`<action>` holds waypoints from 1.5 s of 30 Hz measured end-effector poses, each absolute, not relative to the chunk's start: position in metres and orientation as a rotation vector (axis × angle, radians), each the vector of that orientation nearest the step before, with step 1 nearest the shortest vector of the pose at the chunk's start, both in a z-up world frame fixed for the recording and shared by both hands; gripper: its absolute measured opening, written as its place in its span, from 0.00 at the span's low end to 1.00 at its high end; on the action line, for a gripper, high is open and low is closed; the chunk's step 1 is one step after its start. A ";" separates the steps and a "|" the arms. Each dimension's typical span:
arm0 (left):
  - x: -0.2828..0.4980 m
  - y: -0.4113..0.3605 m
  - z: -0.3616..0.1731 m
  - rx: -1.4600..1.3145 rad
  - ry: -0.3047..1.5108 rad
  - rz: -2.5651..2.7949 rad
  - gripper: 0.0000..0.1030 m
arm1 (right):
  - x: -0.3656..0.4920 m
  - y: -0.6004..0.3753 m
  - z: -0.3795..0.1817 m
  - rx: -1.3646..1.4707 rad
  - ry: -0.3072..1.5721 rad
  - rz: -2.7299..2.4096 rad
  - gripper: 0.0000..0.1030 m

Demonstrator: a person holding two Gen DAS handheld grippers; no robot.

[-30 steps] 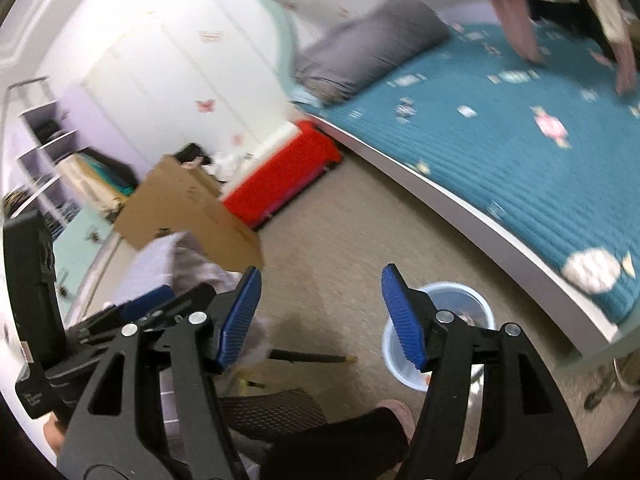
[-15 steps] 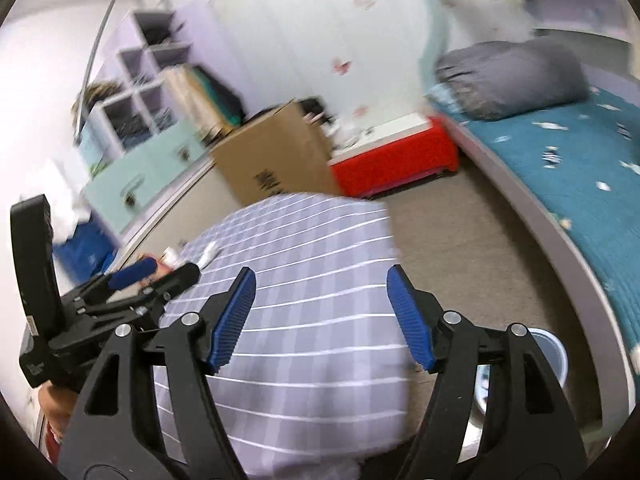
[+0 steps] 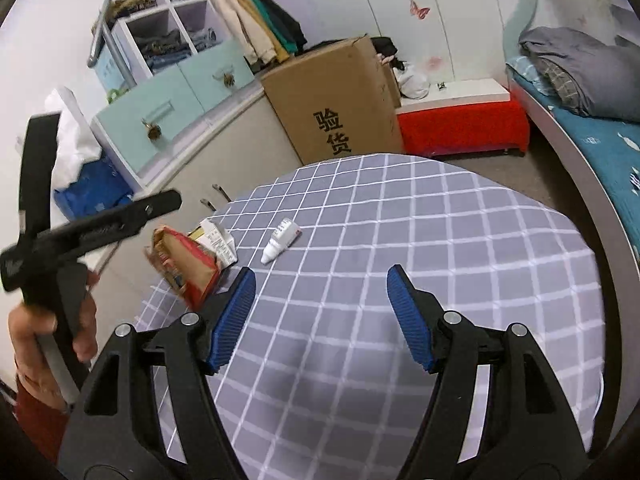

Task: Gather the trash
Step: 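Grasp the yellow carton with the left gripper while the right grasps the small white bottle, then carry the yellow carton and white bottle over the bucket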

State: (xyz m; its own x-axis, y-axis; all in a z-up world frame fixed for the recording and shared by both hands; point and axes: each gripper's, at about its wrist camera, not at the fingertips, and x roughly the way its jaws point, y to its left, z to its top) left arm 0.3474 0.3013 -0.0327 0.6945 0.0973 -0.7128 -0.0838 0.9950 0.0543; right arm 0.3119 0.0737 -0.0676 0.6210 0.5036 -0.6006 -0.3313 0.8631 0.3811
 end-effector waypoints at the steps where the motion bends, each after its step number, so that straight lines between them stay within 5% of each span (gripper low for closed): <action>1: 0.358 0.307 -0.039 0.026 0.809 0.111 0.82 | 0.319 0.080 -0.070 0.243 0.769 0.485 0.66; 24: 0.349 0.408 -0.095 -0.144 0.961 0.174 0.82 | 0.413 0.208 -0.127 0.124 0.934 0.472 0.67; 26: 0.355 0.410 -0.095 -0.172 0.963 0.160 0.82 | 0.414 0.213 -0.130 0.095 0.943 0.481 0.47; 28: 0.362 0.409 -0.097 -0.199 0.982 0.137 0.82 | 0.415 0.214 -0.132 0.060 0.937 0.469 0.37; 37: 0.360 0.413 -0.116 -0.363 1.022 0.005 0.82 | 0.414 0.195 -0.132 0.104 0.936 0.539 0.32; 43: 0.363 0.406 -0.126 -0.410 1.015 -0.013 0.45 | 0.406 0.187 -0.131 0.128 0.937 0.569 0.32; 45: 0.363 0.403 -0.129 -0.420 1.013 -0.024 0.41 | 0.405 0.184 -0.132 0.126 0.938 0.568 0.32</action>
State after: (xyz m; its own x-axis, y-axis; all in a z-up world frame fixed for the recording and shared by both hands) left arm 0.3635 0.4029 -0.1291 0.5357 -0.2119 -0.8174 -0.1728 0.9200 -0.3518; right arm 0.4045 0.1843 -0.1319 0.4577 0.5127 -0.7264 -0.4064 0.8473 0.3419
